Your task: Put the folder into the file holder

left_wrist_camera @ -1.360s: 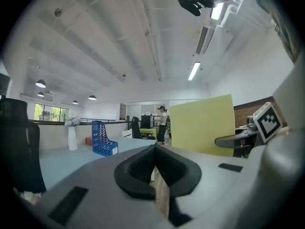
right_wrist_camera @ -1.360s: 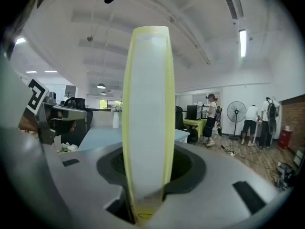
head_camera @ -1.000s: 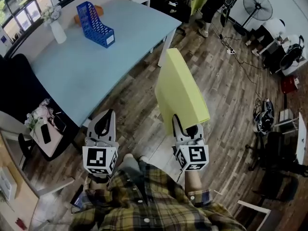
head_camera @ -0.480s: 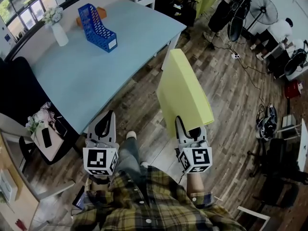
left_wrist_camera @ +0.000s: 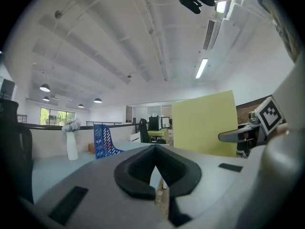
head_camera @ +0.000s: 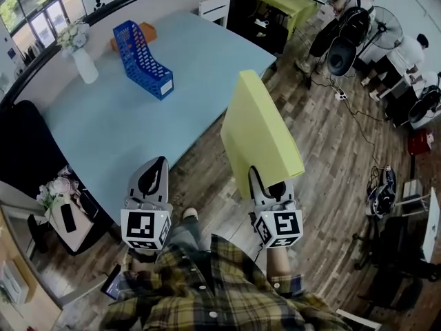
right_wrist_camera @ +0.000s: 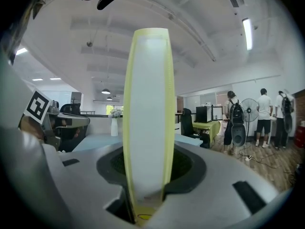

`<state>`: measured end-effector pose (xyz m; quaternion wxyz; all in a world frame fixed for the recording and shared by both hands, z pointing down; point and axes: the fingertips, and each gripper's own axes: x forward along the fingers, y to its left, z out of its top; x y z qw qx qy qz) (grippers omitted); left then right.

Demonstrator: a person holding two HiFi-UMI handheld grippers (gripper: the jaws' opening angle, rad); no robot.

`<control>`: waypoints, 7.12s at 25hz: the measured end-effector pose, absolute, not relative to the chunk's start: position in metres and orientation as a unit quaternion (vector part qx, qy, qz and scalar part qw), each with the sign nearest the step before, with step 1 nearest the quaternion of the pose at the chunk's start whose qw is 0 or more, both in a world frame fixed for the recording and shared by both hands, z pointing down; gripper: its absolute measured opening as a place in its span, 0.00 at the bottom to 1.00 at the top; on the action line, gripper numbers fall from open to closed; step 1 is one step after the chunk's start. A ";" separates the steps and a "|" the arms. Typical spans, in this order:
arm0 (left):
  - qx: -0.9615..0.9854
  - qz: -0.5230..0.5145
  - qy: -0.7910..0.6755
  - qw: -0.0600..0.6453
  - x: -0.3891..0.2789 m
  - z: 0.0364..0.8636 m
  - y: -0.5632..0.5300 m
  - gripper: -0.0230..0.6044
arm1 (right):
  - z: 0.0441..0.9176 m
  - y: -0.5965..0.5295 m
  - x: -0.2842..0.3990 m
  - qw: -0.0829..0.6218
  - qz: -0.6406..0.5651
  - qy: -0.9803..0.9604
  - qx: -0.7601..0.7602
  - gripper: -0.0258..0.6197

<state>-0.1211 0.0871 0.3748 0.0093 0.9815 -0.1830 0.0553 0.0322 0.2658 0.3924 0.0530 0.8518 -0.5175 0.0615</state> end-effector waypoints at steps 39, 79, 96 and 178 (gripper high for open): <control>0.905 0.066 -0.418 0.034 -0.041 0.389 -0.114 0.03 | 0.404 -0.043 0.195 0.073 0.068 -0.696 0.711 0.30; 0.862 0.067 -0.502 0.037 0.016 0.388 -0.114 0.03 | 0.385 -0.102 0.239 0.071 0.034 -0.781 0.620 0.30; 0.859 0.065 -0.507 0.036 -0.002 0.388 -0.103 0.03 | 0.344 -0.105 0.204 0.037 0.001 -0.800 0.599 0.30; 0.835 0.093 -0.531 0.114 -0.056 0.450 -0.190 0.03 | 0.434 -0.271 0.126 0.047 0.042 -0.784 0.618 0.30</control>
